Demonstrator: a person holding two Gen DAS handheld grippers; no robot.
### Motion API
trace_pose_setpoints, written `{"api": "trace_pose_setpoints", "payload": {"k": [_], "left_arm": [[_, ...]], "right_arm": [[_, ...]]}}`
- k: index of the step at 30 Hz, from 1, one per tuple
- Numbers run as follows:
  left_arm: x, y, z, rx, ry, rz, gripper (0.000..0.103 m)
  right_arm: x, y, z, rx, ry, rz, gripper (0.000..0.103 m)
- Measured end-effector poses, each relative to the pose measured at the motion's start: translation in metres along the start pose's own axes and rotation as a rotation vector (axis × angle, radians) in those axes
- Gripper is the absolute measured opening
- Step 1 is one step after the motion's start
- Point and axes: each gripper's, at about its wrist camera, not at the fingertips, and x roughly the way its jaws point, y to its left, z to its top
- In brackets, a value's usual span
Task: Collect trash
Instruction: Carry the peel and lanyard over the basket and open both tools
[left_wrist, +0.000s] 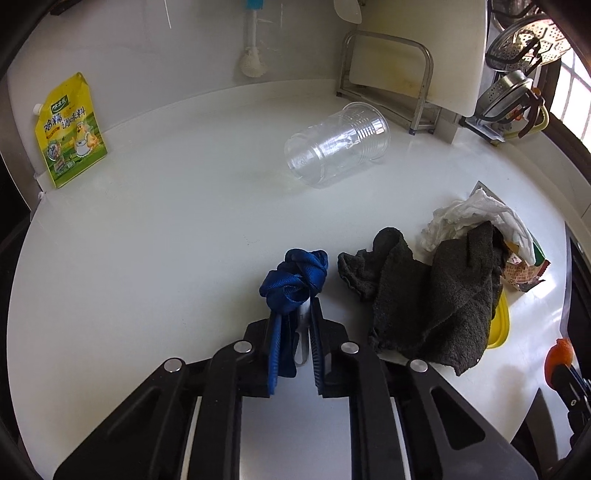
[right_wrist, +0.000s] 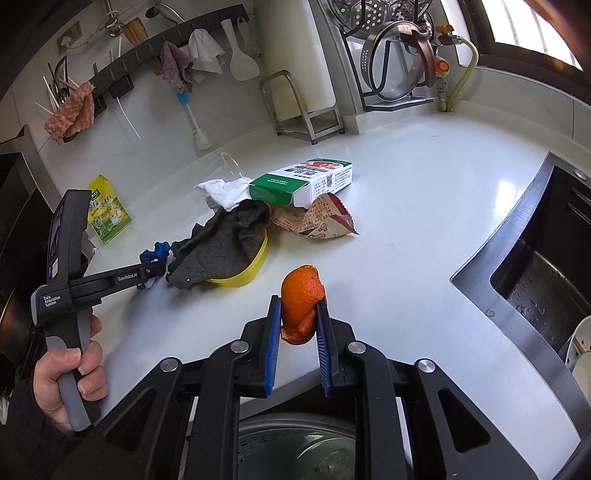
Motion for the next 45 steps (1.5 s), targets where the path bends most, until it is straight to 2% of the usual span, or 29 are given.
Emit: {"api": "trace_pose_setpoints", "payload": {"k": [8,20,33,45], "left_arm": [[-0.054,0.004,-0.031,0.009,-0.077,0.02,0.012],[-0.138,-0.014,-0.107,0.09,-0.167,0.014,0.012],[-0.171,-0.045,-0.173,0.159,-0.167,-0.057,0.012],[-0.16,-0.052,-0.212,0.168,-0.111,-0.072,0.012]], "right_arm": [[-0.02,0.004,-0.025,0.015,0.002,0.004,0.018],[-0.079,0.004,-0.075,0.03,-0.018,0.0,0.018],[-0.128,0.014,-0.126,0.017,-0.021,-0.02,0.018],[-0.133,0.015,-0.167,0.01,0.046,-0.037,0.018]]}}
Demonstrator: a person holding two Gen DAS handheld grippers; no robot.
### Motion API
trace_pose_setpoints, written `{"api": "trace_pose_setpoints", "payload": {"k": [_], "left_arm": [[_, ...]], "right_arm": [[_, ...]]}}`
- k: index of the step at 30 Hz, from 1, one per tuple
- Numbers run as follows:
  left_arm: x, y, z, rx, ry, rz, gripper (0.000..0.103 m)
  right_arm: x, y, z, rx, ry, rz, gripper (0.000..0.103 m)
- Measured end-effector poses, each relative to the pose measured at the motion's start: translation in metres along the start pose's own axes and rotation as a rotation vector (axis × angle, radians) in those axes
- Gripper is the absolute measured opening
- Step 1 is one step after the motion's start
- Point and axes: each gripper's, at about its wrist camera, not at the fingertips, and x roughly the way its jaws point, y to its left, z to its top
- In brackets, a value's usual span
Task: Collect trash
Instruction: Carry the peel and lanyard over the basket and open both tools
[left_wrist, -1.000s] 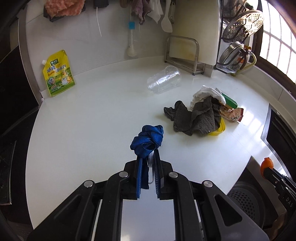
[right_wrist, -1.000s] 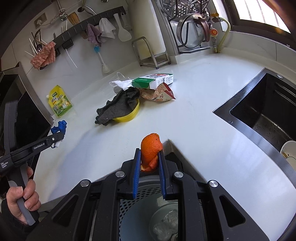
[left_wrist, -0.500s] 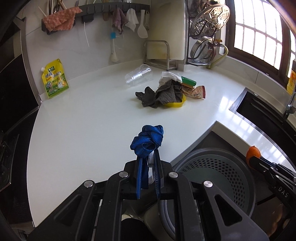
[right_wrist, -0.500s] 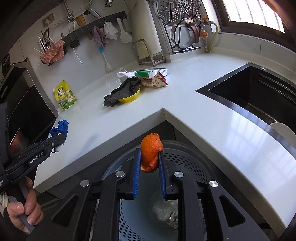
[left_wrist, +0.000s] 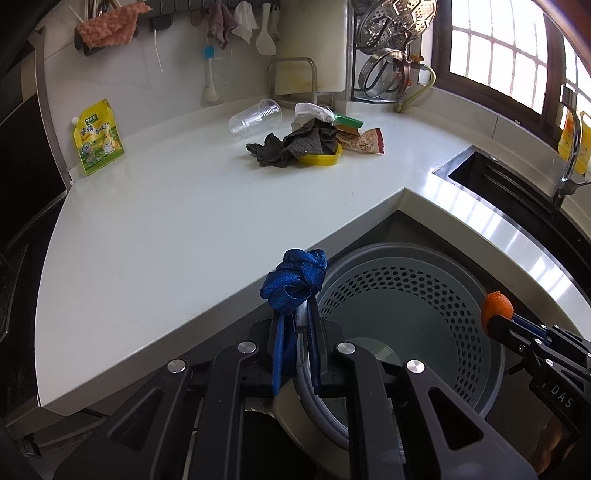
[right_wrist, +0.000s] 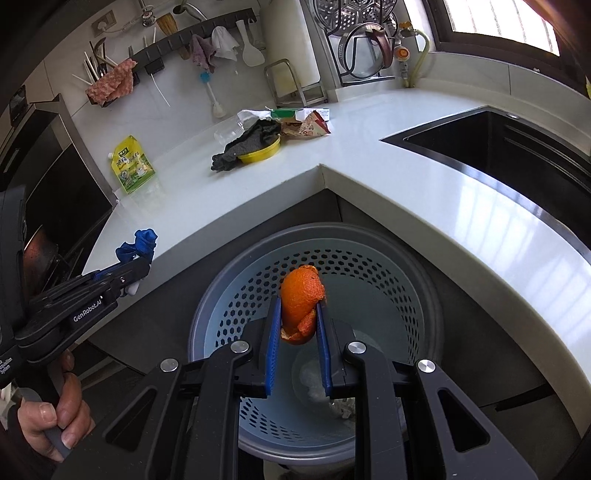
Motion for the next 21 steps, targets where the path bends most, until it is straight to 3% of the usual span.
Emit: {"api": "trace_pose_setpoints", "payload": {"k": [21], "left_arm": [[0.026,-0.026,-0.027,0.029,0.107,-0.042,0.012]], "right_arm": [[0.02,-0.01,-0.019,0.038,0.079,0.019,0.018]]}}
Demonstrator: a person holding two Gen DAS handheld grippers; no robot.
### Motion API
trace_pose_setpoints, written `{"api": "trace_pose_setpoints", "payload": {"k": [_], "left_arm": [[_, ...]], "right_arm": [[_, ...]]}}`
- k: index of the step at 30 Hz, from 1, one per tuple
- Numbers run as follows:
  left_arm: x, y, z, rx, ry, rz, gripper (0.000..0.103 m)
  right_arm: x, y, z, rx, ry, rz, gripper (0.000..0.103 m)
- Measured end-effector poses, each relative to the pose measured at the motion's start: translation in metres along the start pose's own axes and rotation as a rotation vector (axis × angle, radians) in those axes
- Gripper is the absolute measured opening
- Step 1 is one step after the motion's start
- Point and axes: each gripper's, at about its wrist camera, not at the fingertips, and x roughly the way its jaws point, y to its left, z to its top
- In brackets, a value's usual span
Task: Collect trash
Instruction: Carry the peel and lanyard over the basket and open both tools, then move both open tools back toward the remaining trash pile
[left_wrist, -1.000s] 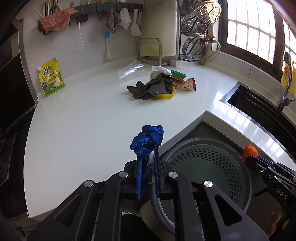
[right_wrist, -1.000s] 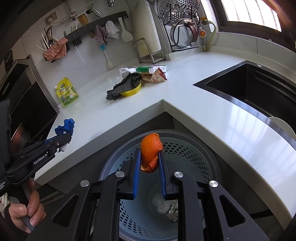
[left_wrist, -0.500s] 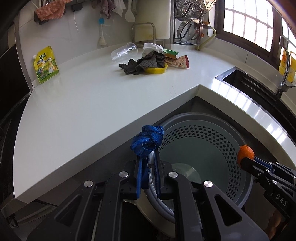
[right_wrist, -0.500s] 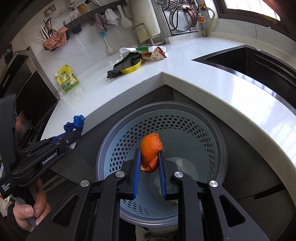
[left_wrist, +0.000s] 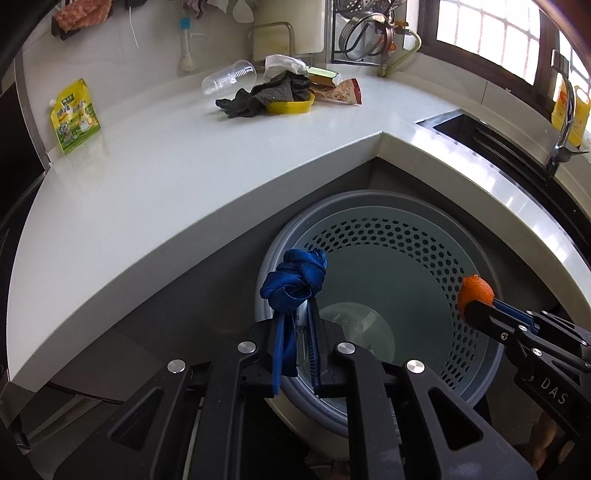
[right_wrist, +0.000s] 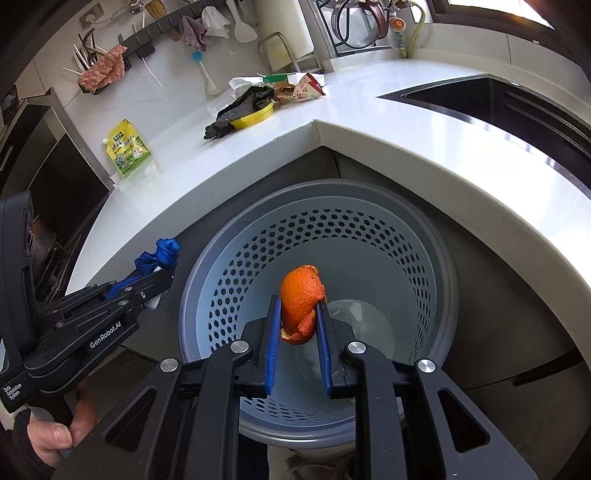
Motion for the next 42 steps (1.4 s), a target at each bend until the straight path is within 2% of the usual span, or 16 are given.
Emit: {"api": "trace_pose_setpoints", "payload": {"k": [11,30,32,34,35,42], "left_arm": [[0.008,-0.016,0.0,0.026,0.023,-0.032,0.012],[0.01,-0.013,0.001,0.001,0.049,-0.037,0.016],[0.009,-0.013,0.0,0.0,0.047,-0.033,0.025],[0.007,-0.011,0.0,-0.005,0.039,-0.027,0.048],[0.006,-0.011,0.0,-0.008,0.031,-0.025,0.056],[0.004,-0.01,0.0,-0.014,0.027,-0.021,0.062]], "right_arm": [[0.005,-0.009,-0.003,0.017,0.01,0.01,0.018],[0.001,-0.013,-0.006,0.025,0.004,0.019,0.02],[-0.001,-0.013,-0.006,0.027,-0.001,0.02,0.022],[-0.003,-0.014,-0.005,0.032,-0.009,0.021,0.032],[-0.004,-0.014,-0.005,0.034,-0.013,0.022,0.034],[-0.007,-0.017,-0.004,0.044,-0.031,0.026,0.047]]}}
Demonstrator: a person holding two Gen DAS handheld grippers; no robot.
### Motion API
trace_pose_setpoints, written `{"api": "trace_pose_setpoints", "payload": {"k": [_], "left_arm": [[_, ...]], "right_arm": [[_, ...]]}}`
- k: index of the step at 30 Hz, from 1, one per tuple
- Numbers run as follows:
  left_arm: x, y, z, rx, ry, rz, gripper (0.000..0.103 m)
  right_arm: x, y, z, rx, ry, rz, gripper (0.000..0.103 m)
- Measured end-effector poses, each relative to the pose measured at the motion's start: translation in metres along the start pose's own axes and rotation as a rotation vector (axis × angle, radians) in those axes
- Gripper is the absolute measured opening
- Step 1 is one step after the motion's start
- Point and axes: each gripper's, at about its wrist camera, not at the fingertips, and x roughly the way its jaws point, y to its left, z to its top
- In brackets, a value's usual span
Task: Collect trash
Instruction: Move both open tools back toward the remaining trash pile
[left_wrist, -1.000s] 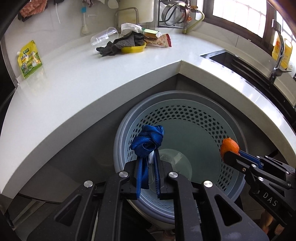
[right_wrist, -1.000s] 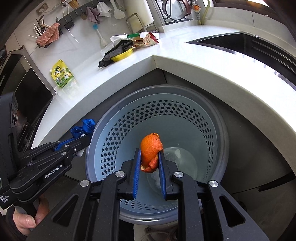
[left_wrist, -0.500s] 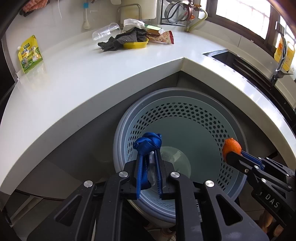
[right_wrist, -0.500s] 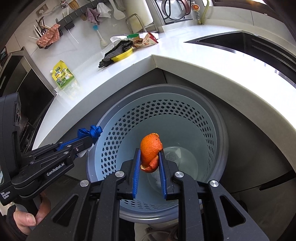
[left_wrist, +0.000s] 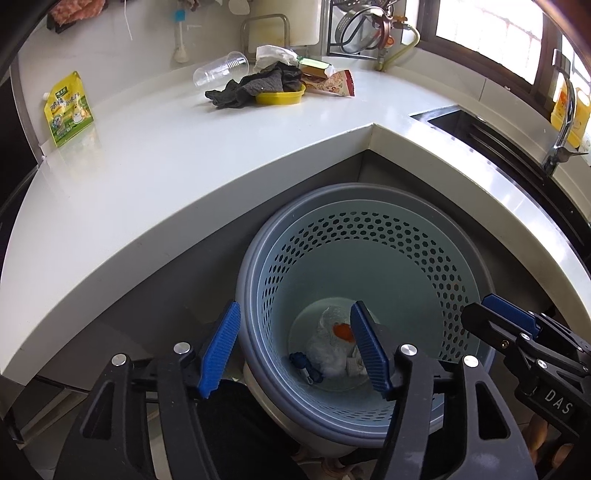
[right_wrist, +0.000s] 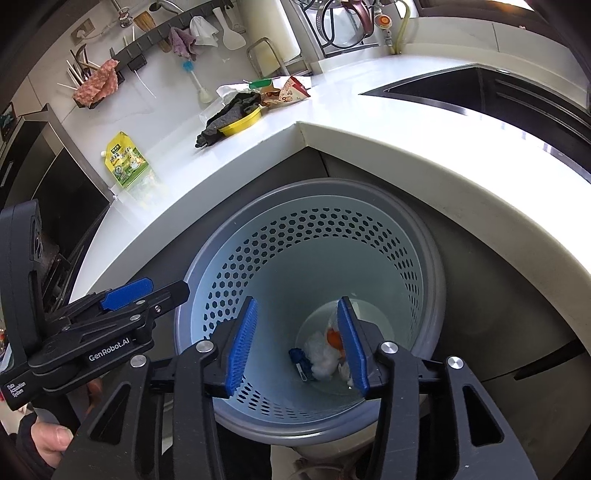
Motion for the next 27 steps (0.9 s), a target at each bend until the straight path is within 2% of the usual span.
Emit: {"api": "trace_pose_setpoints", "payload": {"k": [3,7,17,27], "left_arm": [[0.0,0.0,0.0,0.0,0.0,0.0,0.064],[-0.002,0.001,-0.001,-0.008,-0.01,-0.003,0.076],[-0.009,0.006,0.002,-0.023,-0.042,0.02,0.087],[-0.024,0.013,0.007,-0.042,-0.102,0.024,0.093]], "right_arm": [[0.0,0.0,0.0,0.0,0.001,-0.001,0.047],[-0.001,-0.001,0.0,0.003,-0.004,0.001,0.052],[-0.006,-0.004,0.002,0.024,-0.033,-0.002,0.057],[-0.012,0.001,0.004,0.002,-0.074,-0.033,0.061]]}}
